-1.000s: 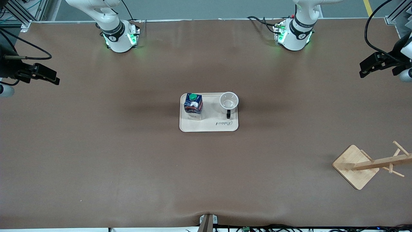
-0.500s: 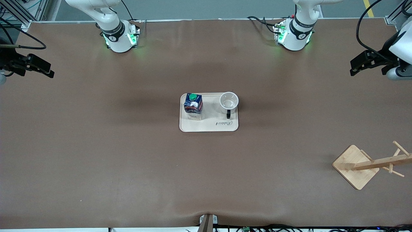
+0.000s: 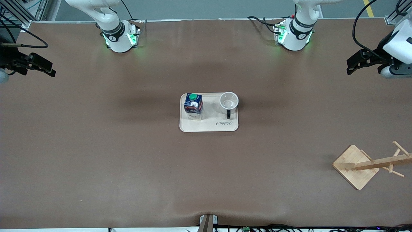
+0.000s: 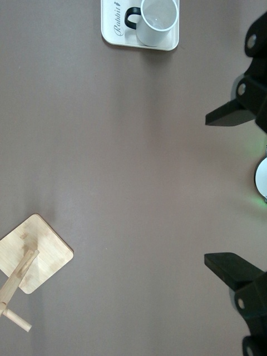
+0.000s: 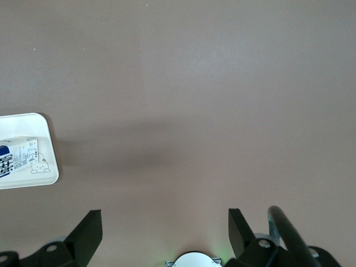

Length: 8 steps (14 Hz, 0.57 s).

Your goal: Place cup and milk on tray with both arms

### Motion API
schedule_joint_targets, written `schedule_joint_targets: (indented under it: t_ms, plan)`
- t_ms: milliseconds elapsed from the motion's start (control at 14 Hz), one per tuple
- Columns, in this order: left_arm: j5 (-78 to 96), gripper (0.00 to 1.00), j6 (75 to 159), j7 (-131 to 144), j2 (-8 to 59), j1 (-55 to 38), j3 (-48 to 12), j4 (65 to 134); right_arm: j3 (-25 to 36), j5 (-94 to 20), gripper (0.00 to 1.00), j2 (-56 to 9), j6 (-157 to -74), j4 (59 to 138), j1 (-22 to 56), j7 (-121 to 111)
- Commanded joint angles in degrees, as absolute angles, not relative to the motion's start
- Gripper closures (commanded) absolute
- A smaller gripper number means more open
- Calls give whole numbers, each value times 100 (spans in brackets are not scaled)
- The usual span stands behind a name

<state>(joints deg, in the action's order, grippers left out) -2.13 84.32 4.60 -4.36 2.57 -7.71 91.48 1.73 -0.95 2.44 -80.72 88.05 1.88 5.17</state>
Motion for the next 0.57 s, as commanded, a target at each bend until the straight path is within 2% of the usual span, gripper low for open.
schedule_joint_targets:
  t_ms: [0,500]
  plan:
    - [-105,0,8517,466,-527,299,-773,9229,202,-88,0,352,-8156,8930,141,431]
    - [-114,0,8482,395,-378,290,-747,9035,202,-70,0,264,-8156,8886,149,431]
